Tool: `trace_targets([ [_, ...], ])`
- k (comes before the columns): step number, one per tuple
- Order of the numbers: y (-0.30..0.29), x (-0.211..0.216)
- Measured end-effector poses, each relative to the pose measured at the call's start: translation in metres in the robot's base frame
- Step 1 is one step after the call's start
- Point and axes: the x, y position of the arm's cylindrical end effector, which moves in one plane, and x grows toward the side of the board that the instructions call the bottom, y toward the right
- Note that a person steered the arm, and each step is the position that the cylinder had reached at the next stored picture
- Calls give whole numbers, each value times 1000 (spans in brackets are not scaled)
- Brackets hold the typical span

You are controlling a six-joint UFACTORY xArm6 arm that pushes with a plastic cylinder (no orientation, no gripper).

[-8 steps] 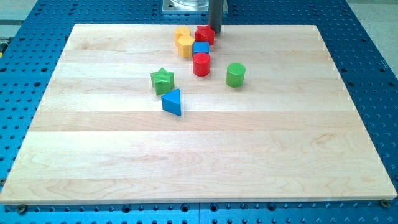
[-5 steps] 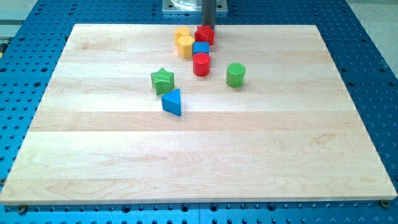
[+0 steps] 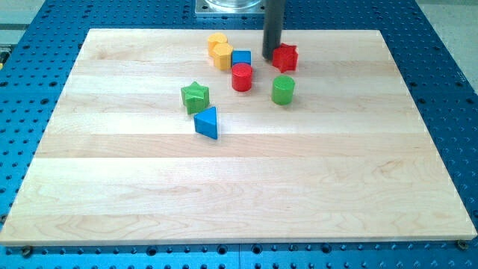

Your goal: Move the red star below the red circle

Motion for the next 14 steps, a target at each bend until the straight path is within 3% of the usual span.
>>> trace_targets([
  [3,48,-37],
  [4,47,-13],
  [6,36,99],
  [8,36,100],
  [10,20,38],
  [12,-11,64],
  [13,0,112],
  [14,31,132],
])
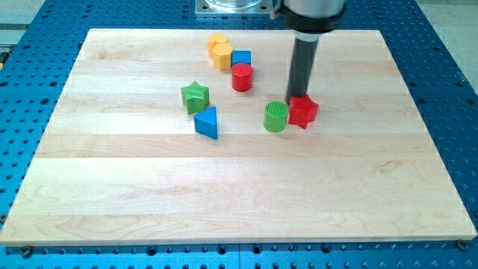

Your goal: Move the red star below the red circle

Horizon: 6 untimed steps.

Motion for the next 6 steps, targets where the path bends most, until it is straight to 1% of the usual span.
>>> trace_targets([
  [1,25,19],
  [3,28,65],
  [4,16,86],
  [5,-25,87],
  [6,-54,87],
])
